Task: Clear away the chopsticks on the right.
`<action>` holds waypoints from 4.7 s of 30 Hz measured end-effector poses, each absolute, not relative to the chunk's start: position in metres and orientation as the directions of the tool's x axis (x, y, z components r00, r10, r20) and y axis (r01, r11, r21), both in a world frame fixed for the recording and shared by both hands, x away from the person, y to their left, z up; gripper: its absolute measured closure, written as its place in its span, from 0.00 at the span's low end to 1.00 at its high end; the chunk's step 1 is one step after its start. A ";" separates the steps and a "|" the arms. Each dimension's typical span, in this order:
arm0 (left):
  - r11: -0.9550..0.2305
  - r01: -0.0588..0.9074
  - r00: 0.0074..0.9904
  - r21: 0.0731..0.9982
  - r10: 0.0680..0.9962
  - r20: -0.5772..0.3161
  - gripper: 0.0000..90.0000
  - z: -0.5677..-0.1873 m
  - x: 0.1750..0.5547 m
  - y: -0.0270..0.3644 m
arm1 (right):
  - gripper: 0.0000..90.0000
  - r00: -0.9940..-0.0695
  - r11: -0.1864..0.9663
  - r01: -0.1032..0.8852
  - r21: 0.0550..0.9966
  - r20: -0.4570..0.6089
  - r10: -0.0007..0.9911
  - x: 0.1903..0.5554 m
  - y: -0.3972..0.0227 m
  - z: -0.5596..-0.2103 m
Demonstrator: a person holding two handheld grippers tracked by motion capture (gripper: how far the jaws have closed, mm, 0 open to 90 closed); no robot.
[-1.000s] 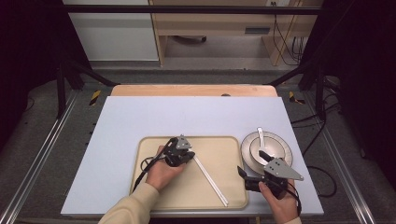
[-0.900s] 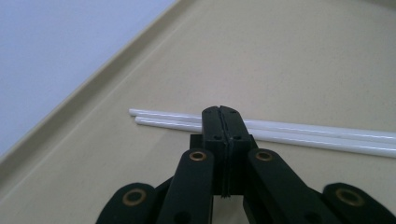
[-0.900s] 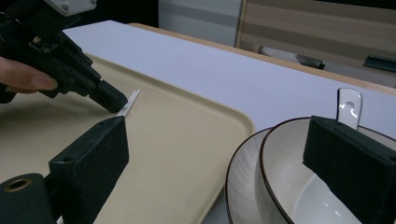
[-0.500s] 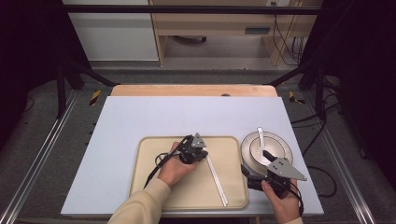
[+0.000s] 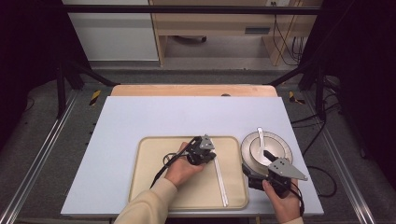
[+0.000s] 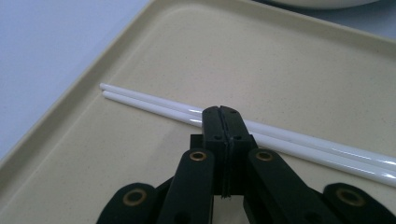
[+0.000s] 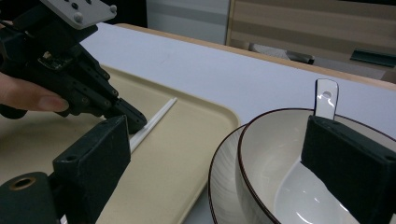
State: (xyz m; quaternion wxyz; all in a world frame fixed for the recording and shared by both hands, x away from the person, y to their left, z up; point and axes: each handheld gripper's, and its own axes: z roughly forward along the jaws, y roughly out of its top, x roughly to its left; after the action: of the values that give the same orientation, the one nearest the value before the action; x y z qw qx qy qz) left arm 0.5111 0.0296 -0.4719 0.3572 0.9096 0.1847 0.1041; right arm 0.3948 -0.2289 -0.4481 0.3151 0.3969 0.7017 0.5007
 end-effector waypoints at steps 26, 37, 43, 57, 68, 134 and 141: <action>-0.688 0.214 0.935 0.694 0.349 0.058 1.00 -0.473 0.499 0.013 | 0.10 -0.511 0.204 0.233 0.951 -0.059 0.857 0.396 -0.233 -0.448; -0.683 0.210 0.937 0.699 0.344 0.055 1.00 -0.473 0.498 0.012 | 0.10 -0.518 0.209 0.232 0.950 -0.061 0.853 0.396 -0.232 -0.449; -0.690 0.207 0.938 0.694 0.341 0.060 1.00 -0.473 0.497 0.013 | 0.10 -0.520 0.210 0.232 0.950 -0.061 0.852 0.396 -0.231 -0.449; -0.664 0.196 0.933 0.722 0.352 0.071 1.00 -0.467 0.492 0.023 | 0.10 -0.522 0.216 0.228 0.949 -0.068 0.850 0.396 -0.229 -0.449; -0.616 0.178 0.924 0.767 0.372 0.084 0.85 -0.463 0.485 0.028 | 0.10 -0.523 0.219 0.228 0.949 -0.071 0.849 0.397 -0.229 -0.449; -0.262 0.062 0.721 0.963 0.679 0.139 0.03 -0.419 0.407 0.264 | 0.07 -0.507 0.220 0.227 0.949 -0.078 0.859 0.396 -0.224 -0.452; -0.249 0.059 0.699 0.967 0.701 0.138 0.03 -0.423 0.402 0.284 | 0.07 -0.510 0.220 0.223 0.950 -0.079 0.857 0.395 -0.223 -0.452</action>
State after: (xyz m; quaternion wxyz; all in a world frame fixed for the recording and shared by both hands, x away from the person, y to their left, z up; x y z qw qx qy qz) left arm 0.4024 0.2845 -0.4225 0.5556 0.7355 0.2586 0.2889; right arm 0.3950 -0.2226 -0.4520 0.3191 0.3786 0.7129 0.4967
